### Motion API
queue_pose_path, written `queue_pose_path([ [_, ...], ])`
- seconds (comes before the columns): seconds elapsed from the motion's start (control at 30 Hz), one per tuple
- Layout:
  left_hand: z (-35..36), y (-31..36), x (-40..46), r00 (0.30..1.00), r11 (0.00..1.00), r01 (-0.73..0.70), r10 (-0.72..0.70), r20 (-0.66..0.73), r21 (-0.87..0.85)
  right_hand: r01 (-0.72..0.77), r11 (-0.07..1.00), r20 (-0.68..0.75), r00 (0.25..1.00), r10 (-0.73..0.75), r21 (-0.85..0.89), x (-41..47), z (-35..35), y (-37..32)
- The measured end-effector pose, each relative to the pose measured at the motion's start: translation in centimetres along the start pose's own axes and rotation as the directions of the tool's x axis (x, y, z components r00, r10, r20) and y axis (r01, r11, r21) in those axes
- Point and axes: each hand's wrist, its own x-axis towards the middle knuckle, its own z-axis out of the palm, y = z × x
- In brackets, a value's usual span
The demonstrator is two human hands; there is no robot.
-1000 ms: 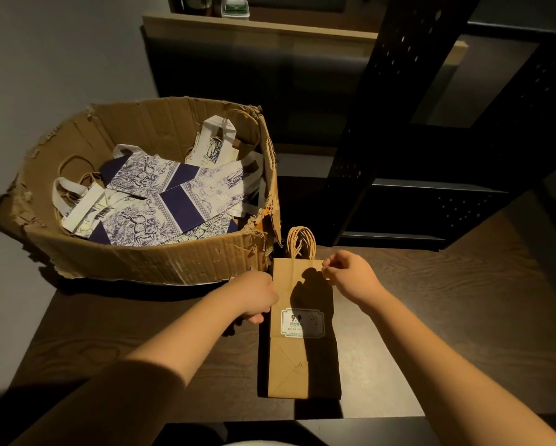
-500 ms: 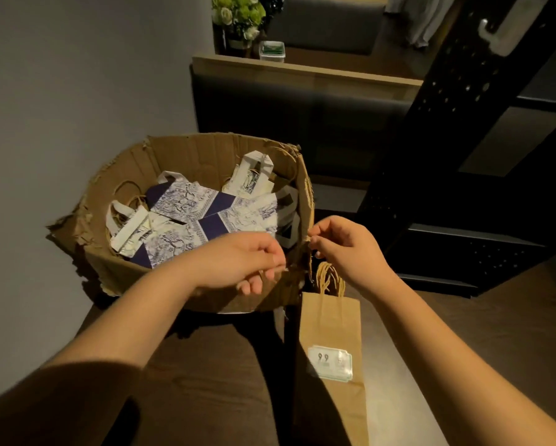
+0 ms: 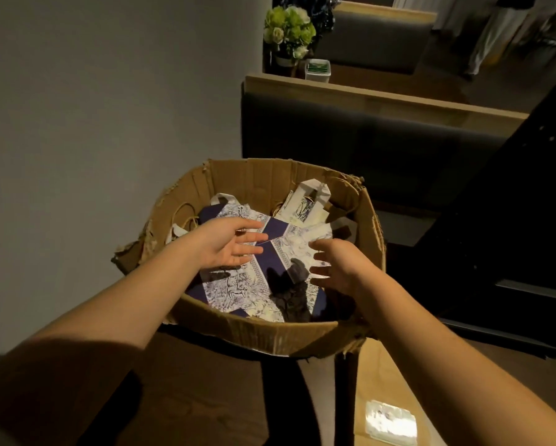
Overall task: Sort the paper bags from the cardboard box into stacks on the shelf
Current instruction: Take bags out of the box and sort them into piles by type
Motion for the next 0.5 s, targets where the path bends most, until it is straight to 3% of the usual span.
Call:
queue_pose_path([
  [0.1,-1.0,0.2,2.8,0.997,0.979,0.031,-0.017,-0.071,0.203,-0.064,0.998,-0.062,0.996,0.065,0.018,1.9,1.1,-0.4],
  [0.17,-1.2,0.4,4.3,0.991,0.915,-0.001,0.054,-0.120,0.403,-0.082,0.997,-0.111,0.991,0.080,-0.010,2.9,1.8,-0.6],
  [0.3,-1.0,0.1,6.5,0.974,0.587,-0.079,0.217,-0.063,0.806,-0.084,0.993,-0.124,0.990,0.073,-0.085,4.3,2.4,-0.2],
  [0.4,-1.2,-0.8,8.1,0.986,0.454,-0.017,0.155,-0.061,0.891,-0.071,0.994,-0.114,0.992,0.061,-0.079,5.1,2.5,-0.2],
  [0.5,-1.4,-1.6,9.1,0.992,0.425,-0.015,0.123,-0.041,0.905,-0.072,0.995,-0.106,0.992,0.064,-0.071,5.7,2.4,-0.2],
])
